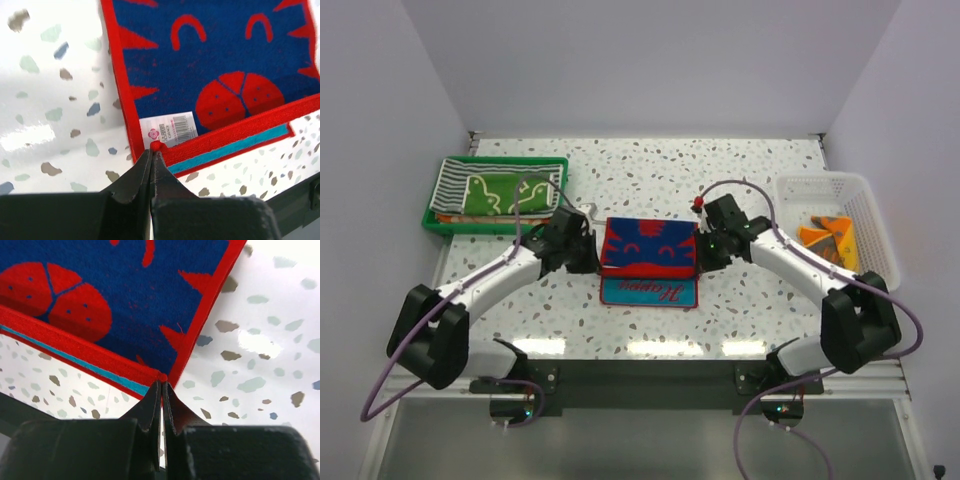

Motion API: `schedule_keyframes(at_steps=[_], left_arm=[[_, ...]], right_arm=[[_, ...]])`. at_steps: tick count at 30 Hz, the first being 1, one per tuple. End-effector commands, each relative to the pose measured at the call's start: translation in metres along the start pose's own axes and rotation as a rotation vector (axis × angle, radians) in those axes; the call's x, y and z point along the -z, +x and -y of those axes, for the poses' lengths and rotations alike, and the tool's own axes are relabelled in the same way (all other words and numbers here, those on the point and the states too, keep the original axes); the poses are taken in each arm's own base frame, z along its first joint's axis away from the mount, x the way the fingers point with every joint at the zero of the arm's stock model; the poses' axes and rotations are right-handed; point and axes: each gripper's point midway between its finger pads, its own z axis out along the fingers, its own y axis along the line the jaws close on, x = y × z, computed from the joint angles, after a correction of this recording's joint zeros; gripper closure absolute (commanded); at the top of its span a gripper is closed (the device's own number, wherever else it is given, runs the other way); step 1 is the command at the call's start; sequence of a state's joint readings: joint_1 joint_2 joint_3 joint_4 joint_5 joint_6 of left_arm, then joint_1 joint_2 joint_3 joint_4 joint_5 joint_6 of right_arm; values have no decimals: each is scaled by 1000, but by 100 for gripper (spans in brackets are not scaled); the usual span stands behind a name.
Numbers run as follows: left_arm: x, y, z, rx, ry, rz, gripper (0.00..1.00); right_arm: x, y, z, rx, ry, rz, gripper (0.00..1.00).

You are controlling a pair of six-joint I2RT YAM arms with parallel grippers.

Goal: Fold and stack the towels
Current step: Fold the towel

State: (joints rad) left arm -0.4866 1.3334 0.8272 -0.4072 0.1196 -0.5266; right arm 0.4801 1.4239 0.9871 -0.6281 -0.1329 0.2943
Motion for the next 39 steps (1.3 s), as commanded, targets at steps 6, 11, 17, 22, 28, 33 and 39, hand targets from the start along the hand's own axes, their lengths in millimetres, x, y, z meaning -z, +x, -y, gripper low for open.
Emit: schedule_keyframes(at_steps=[6, 11, 17, 22, 28, 33, 39], left_arm=[[-25, 43, -25, -11, -38, -104, 100], [-33, 57, -22, -9, -17, -133, 100], [-30, 62, -19, -12, -8, -131, 100], [-23, 63, -12, -13, 16, -125, 86], [-3, 73, -3, 2, 81, -107, 74], [15, 88, 5, 29, 154, -91, 54], [26, 80, 9, 76, 166, -31, 43]], right_arm=[[-43, 47, 25, -25, 75, -152, 100], [-55, 51, 31, -19, 92, -164, 100], [-49, 45, 28, -17, 91, -141, 100], [-35, 38, 26, -11, 97, -119, 100], [-18, 54, 14, -12, 39, -141, 84], [-4, 82, 7, -32, 5, -187, 68], [19, 69, 3, -38, -4, -74, 65]])
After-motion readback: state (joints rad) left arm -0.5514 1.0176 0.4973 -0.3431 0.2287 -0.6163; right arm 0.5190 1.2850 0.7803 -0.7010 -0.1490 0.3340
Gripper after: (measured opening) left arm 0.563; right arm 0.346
